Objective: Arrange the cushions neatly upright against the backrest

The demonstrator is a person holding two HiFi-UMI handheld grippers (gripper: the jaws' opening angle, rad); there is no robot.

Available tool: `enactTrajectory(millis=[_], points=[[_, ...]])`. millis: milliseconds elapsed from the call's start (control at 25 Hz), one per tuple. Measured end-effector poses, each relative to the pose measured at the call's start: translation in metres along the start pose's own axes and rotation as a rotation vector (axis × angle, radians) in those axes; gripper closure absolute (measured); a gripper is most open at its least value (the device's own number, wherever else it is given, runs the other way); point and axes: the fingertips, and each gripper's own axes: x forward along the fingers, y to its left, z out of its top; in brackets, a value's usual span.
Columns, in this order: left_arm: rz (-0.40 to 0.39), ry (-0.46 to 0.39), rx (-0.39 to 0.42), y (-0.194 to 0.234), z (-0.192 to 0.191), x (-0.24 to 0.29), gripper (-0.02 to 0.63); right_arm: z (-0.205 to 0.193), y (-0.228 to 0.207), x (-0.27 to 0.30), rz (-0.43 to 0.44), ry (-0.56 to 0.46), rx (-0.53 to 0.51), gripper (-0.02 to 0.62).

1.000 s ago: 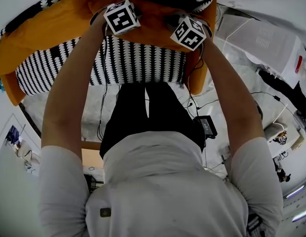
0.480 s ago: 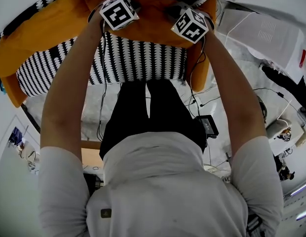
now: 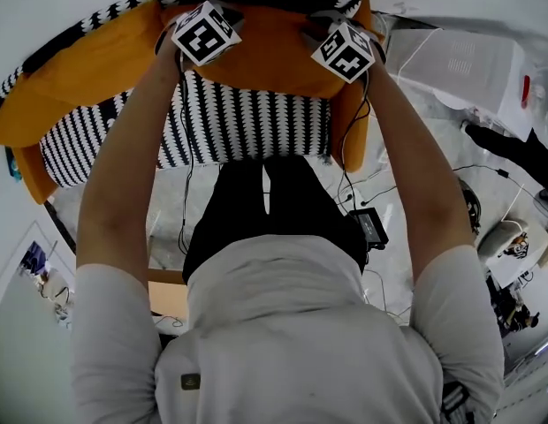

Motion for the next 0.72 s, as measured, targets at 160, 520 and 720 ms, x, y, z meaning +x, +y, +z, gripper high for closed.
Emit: enactTrajectory(millis=[160,520,720], points=[[0.037,-0.050,-0.039,0.003,0.003,-0.039,0.589,0.011,-0.011,-0.032,-0.058,-0.015,0.046,0.454],[0.148,-0.193,-0.160,0.004,0.019,-0.121,0.586,0.018,-0.031,-0.112,-0.184,-0.118,0.234,0.453],[0.208,-0.357,-0.301,-0.002,0.024,-0.189,0.578,0.047,-0.023,-0.171,-0.272,-0.225,0.347,0.456]])
